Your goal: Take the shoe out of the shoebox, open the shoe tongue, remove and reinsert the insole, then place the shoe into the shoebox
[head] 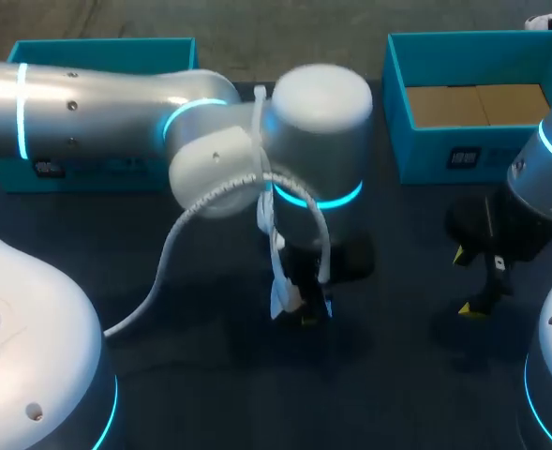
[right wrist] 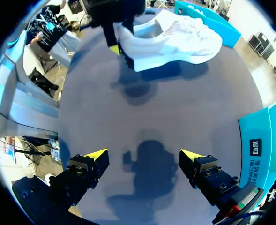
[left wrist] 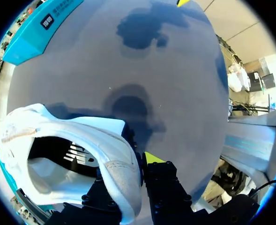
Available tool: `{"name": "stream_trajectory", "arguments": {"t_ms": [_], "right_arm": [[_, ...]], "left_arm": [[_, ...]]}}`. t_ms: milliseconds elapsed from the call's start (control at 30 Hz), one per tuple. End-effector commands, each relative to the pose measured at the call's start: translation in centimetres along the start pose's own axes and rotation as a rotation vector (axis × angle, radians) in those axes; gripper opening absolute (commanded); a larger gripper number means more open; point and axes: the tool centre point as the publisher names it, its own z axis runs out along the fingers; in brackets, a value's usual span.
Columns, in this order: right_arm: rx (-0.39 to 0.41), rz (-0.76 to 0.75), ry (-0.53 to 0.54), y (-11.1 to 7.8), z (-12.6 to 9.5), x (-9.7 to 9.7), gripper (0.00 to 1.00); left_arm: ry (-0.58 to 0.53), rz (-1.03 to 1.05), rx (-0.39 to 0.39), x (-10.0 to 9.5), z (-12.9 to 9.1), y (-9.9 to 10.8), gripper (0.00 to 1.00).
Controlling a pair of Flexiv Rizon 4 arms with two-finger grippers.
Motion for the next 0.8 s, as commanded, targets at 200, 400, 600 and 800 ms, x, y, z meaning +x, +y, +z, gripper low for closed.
{"name": "stream_trajectory", "arguments": {"t_ms": [200, 400, 600, 800], "right_arm": [[0.000, -0.001, -0.003, -0.1, 0.0, 0.1, 1.00], [0.000, -0.001, -0.003, -0.1, 0.0, 0.1, 1.00], [0.000, -0.001, -0.003, -0.1, 0.0, 0.1, 1.00], [0.000, -0.001, -0.003, -0.1, 0.0, 0.1, 1.00]], "left_arm": [[0.015, 0.059, 0.018, -4.1, -6.7, 2.2, 0.00], [0.032, 0.122, 0.002, -7.7, -11.1, 3.5, 0.00], [0.051, 0.139, 0.017, -12.0, -15.8, 5.1, 0.00], [0.031, 0.078, -0.021, -17.4, -19.8, 7.0, 0.00]]}}
